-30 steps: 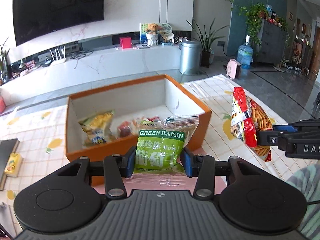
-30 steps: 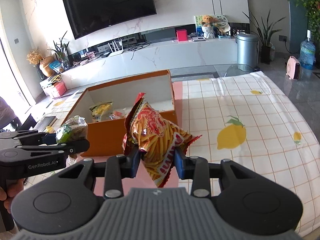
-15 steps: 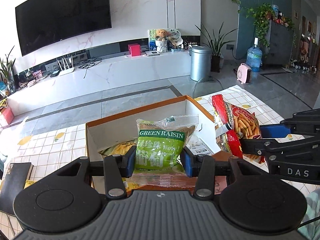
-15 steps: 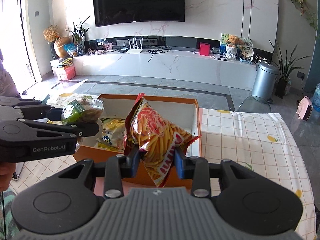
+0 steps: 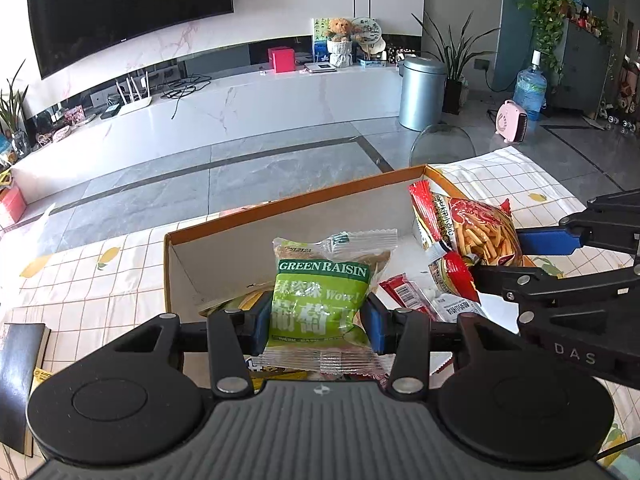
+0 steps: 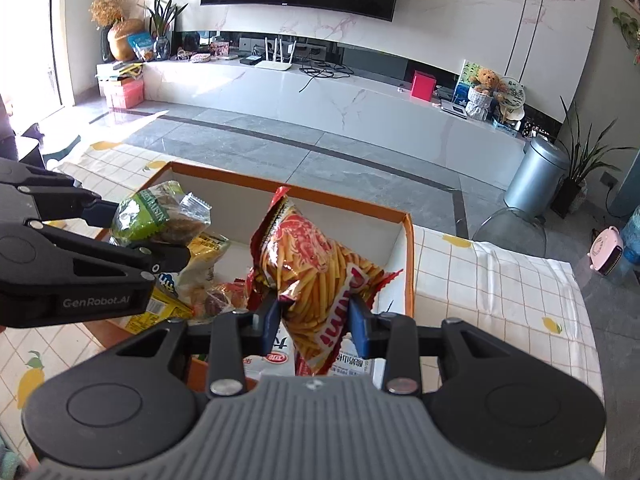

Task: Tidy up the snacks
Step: 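Lift both held snacks and carry them over the orange box, then lower both snacks into the box and open both tools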

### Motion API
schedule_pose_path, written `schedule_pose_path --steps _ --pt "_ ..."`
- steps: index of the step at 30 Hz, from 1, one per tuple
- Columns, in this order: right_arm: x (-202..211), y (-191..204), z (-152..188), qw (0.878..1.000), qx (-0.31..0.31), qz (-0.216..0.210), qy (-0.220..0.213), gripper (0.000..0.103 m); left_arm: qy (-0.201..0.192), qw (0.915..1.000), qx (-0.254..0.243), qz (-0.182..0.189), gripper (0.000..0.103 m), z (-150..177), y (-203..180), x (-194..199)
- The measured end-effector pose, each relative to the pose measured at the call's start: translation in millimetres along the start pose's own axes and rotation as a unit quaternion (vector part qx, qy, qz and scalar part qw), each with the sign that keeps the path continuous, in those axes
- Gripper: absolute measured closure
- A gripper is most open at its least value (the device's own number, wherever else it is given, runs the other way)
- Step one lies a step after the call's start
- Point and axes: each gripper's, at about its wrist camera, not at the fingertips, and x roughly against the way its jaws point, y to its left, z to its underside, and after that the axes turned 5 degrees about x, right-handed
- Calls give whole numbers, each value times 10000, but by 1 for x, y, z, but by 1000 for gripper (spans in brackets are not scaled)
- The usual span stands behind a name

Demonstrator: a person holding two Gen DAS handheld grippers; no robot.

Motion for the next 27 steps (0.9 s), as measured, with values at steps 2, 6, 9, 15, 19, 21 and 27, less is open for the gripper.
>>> schedule_pose_path --steps 2,6,9,15,19,21,27 --pt "-16 1 -3 9998 170 69 107 69 106 9999 79 26 51 -2 3 -12" --pt "-45 -2 -6 9986 377 121 342 69 239 9997 58 -61 51 -3 5 -33" --pt "-66 -5 -8 9973 502 123 517 69 338 9994 33 -33 51 -5 7 -47" --pt "-96 6 -14 9925 938 110 778 69 642 9979 97 18 51 -6 16 -71" --pt "-107 14 -16 9887 1232 89 852 69 700 9975 98 44 51 -8 17 -77" --pt "-114 19 -17 9860 1392 165 907 69 705 9974 112 54 51 -11 17 -77" --pt "-122 20 -18 9838 1473 243 989 68 951 9953 73 -187 49 -18 17 -88"
